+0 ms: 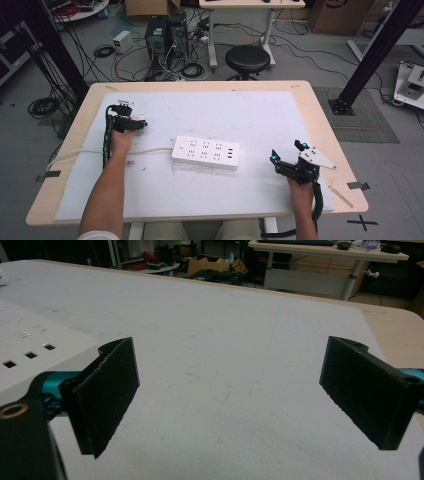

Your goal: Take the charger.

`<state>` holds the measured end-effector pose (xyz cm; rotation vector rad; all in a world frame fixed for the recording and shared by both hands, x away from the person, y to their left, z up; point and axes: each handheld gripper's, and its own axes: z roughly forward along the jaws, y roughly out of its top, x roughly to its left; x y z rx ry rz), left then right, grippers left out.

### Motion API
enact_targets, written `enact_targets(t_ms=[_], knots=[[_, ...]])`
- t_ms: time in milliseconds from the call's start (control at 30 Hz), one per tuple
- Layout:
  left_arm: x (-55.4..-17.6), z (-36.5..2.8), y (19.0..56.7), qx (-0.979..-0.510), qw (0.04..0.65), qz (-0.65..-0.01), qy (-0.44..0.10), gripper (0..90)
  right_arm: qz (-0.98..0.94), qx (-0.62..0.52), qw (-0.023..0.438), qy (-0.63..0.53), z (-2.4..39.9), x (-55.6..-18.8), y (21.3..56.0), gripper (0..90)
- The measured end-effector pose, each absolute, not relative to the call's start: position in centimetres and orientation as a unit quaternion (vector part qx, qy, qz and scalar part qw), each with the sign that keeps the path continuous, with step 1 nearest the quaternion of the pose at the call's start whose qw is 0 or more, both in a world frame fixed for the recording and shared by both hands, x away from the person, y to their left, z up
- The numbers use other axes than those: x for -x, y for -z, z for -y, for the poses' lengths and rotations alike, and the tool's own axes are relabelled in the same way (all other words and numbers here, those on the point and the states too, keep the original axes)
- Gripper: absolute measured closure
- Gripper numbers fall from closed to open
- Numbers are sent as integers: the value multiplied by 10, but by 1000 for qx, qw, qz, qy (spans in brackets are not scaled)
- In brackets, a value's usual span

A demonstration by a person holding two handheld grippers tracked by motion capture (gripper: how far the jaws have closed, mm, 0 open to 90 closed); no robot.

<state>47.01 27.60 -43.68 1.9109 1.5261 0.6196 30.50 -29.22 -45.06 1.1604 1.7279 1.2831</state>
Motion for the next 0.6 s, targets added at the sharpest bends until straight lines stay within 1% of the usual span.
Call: enact_targets(t_ms=[300,500,600], knots=[[-454,-278,413,-708,355,-552,-259,425,-664,-446,342,-494,292,-305,451,90],[-440,-273,395,-706,399,-520,-268,425,-665,-443,343,-494,293,-306,451,90],[-432,-268,386,-715,409,-498,-273,425,-663,-448,339,-495,293,-306,450,91]])
